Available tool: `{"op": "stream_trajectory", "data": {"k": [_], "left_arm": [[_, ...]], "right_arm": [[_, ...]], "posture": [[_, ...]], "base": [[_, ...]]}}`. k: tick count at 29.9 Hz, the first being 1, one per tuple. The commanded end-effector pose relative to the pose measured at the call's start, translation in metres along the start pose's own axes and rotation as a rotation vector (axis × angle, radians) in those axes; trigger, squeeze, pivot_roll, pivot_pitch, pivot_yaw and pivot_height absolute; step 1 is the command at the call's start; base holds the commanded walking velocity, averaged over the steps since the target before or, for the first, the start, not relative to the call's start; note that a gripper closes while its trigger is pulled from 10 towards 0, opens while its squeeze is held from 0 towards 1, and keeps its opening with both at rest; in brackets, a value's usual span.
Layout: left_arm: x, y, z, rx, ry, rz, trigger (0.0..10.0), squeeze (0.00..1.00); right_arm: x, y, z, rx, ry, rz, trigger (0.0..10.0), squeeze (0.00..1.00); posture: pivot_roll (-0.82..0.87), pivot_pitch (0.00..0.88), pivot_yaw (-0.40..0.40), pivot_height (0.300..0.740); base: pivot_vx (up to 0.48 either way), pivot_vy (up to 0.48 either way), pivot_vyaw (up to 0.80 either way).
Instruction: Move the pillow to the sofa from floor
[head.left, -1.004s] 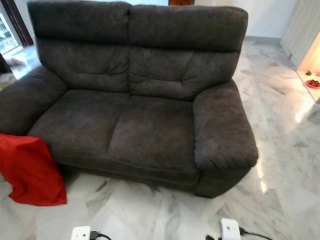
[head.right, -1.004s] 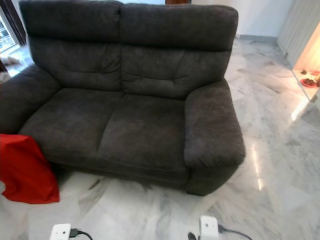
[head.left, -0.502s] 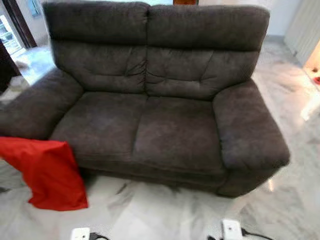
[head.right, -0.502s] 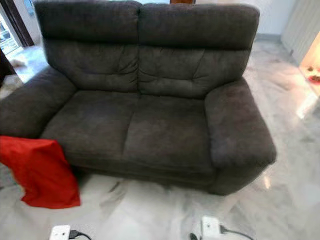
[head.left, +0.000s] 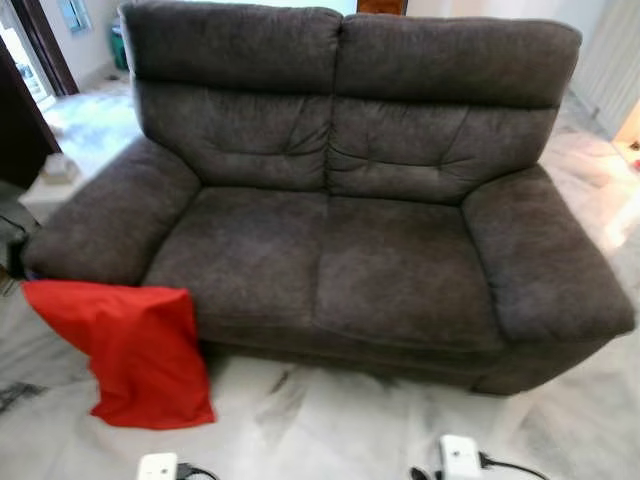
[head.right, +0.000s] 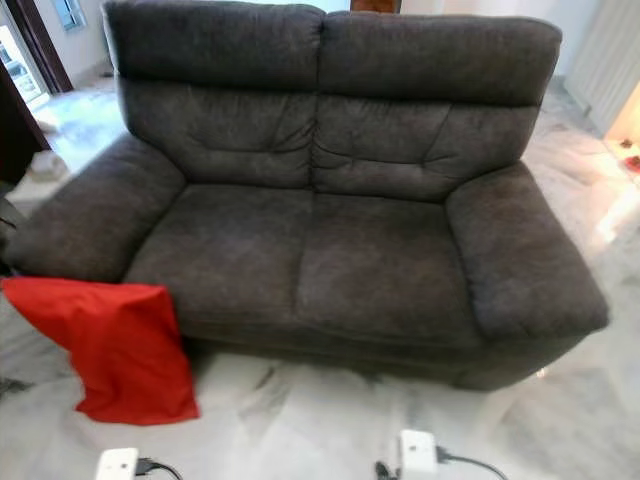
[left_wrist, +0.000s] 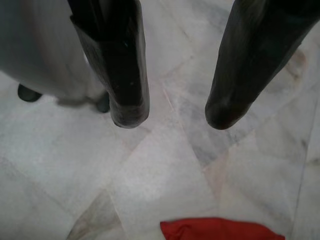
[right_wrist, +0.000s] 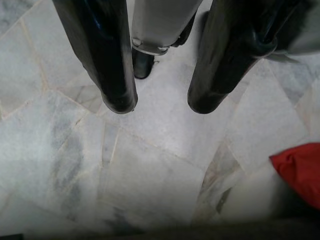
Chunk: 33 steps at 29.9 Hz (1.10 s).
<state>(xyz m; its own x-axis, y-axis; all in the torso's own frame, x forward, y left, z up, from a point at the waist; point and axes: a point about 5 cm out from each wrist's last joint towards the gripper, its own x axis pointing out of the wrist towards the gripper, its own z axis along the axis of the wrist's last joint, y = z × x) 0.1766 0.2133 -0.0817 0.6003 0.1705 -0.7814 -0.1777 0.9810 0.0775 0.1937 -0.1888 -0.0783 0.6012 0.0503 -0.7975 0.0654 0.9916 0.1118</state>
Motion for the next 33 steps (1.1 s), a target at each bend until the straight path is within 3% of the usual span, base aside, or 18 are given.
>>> {"op": "stream_trajectory", "data": {"k": [1,33], "left_arm": [[-0.0004,0.0065,-0.0014,-0.008,0.008,0.020,10.0,0.00],[-0.0018,0.0080,-0.0076,0.000,0.025,0.016,10.0,0.00]], "right_arm": [[0.0012,0.0050,0.0017,0.005,-0.006,0.012,10.0,0.00],[0.0007,0.0051,0.0002,0.013,-0.012,0.024,10.0,0.00]], "posture": [[0.06,0.076,-0.002,0.740],[0.06,0.055,0.003,0.740]], "base": [[0.000,0.480,0.00],[0.000,0.480,0.00]]}}
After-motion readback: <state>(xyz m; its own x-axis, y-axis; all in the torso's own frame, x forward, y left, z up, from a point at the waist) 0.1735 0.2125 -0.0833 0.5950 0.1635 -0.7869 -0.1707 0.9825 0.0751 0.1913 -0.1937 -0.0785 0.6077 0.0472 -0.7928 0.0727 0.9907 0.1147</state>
